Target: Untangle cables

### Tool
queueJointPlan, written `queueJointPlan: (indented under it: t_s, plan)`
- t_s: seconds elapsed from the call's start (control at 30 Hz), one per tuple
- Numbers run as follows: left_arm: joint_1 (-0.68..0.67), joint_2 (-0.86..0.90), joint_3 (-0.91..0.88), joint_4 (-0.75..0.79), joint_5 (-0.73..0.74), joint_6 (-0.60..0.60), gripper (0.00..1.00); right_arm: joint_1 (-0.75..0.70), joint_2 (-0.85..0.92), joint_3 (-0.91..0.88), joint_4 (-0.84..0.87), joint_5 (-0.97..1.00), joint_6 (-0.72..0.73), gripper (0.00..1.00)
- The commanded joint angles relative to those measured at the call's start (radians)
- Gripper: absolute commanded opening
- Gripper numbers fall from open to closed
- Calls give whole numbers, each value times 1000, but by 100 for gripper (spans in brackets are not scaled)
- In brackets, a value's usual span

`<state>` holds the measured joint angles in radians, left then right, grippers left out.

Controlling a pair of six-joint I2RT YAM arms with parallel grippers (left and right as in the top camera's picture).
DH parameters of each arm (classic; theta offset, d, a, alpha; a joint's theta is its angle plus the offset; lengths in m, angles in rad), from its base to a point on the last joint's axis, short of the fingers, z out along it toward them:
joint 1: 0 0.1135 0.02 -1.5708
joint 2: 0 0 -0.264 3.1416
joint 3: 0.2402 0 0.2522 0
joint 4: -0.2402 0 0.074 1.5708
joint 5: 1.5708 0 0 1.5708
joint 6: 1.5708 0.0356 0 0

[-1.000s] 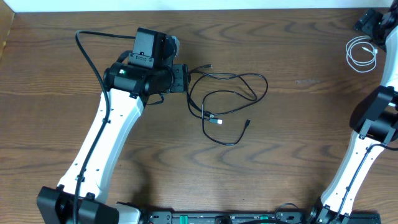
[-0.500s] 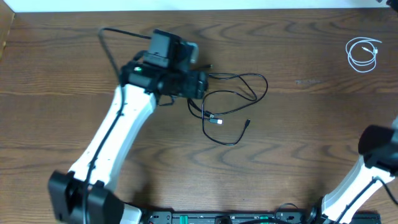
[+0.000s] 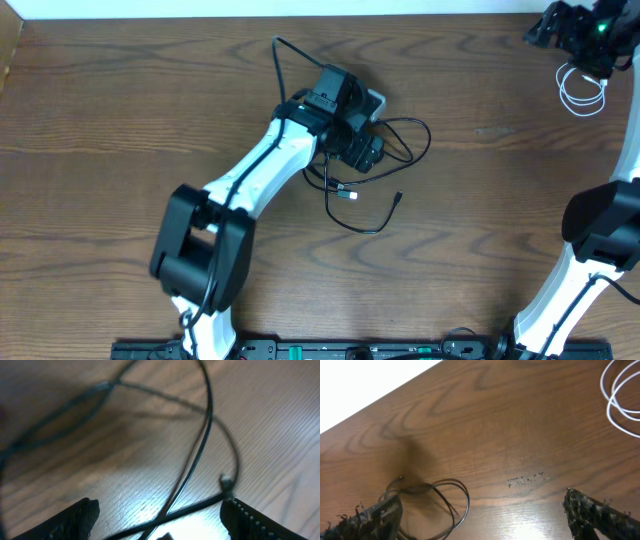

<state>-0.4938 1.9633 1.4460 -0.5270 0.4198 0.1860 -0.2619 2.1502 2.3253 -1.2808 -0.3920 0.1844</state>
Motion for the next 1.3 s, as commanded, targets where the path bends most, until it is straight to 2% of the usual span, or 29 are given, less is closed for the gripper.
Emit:
queueJointPlan:
  t_s: [0.0, 0.07, 0.1, 0.13, 0.2, 0.23, 0.37, 0.63, 0.93, 1.27]
  plan:
    - [0, 29, -3, -27, 56, 130, 82, 8, -2, -66, 18, -11, -25, 99]
    - [0, 43, -3, -44, 58, 161, 81, 8, -2, -103, 33, -11, -25, 99]
    - [0, 51, -3, -47, 57, 177, 76, 8, -1, -117, 37, -12, -25, 99]
    - [0, 55, -3, -45, 43, 180, 66, 8, -1, -128, 46, -21, -26, 99]
    - [0, 56, -3, -32, -40, 173, 22, 9, -1, -146, 68, -59, -62, 99]
    - [0, 48, 3, -26, -95, 132, 8, 10, -1, -151, 74, -84, -89, 99]
    - [2, -41, 62, -29, -251, -29, 8, 25, -1, -160, 81, -155, -155, 99]
    - [1, -379, 118, 20, -245, -211, 7, 92, -1, -160, 75, -218, -214, 99]
    - [2, -607, 118, 48, -245, -214, 7, 160, -1, -161, 87, -464, -304, 99]
    - [31, -719, 118, 293, -246, -219, 8, 275, -1, -162, 76, -498, -359, 99]
